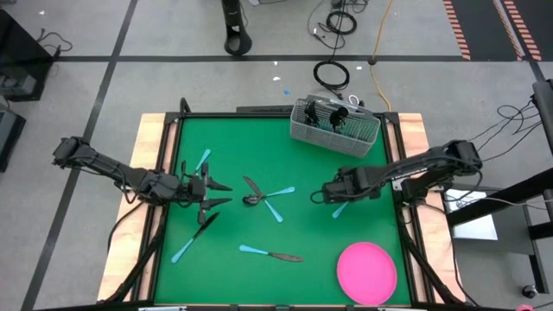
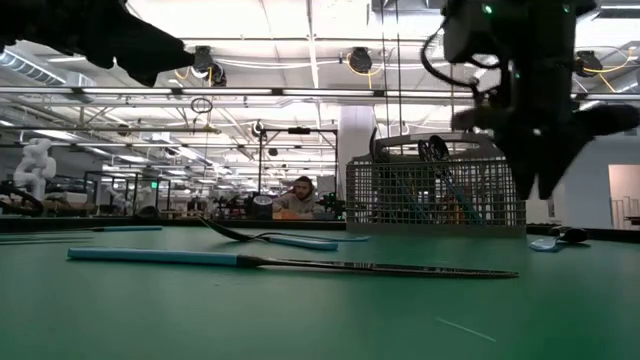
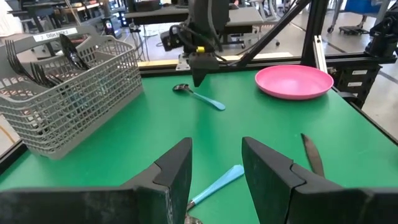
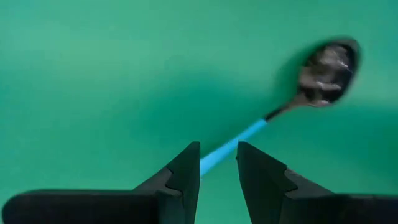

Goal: Sort silverware
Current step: Put the blue spoon into the silverware basket

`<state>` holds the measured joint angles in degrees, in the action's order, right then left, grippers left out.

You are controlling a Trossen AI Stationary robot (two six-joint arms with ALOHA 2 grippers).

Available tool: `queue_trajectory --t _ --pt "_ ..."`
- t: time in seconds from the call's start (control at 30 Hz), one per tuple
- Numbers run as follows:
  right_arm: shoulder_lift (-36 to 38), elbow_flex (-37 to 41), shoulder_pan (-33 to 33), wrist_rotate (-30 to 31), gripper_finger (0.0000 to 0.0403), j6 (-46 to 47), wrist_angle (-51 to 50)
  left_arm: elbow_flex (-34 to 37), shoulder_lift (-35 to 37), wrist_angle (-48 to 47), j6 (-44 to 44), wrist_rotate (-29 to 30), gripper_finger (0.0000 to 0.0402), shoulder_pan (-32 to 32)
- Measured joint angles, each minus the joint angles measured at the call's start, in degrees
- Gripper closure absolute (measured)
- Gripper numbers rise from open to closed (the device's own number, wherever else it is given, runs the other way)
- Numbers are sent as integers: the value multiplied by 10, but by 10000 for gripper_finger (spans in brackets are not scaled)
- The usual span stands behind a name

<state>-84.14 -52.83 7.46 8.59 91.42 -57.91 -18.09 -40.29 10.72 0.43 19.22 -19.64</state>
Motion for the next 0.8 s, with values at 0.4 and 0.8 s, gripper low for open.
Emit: queue_trajectory --t 0.4,0.8 --pt "2 71 5 8 305 133 40 0 0 -32 4 0 259 0" --pt "2 107 13 28 305 209 66 0 0 -40 5 0 259 0"
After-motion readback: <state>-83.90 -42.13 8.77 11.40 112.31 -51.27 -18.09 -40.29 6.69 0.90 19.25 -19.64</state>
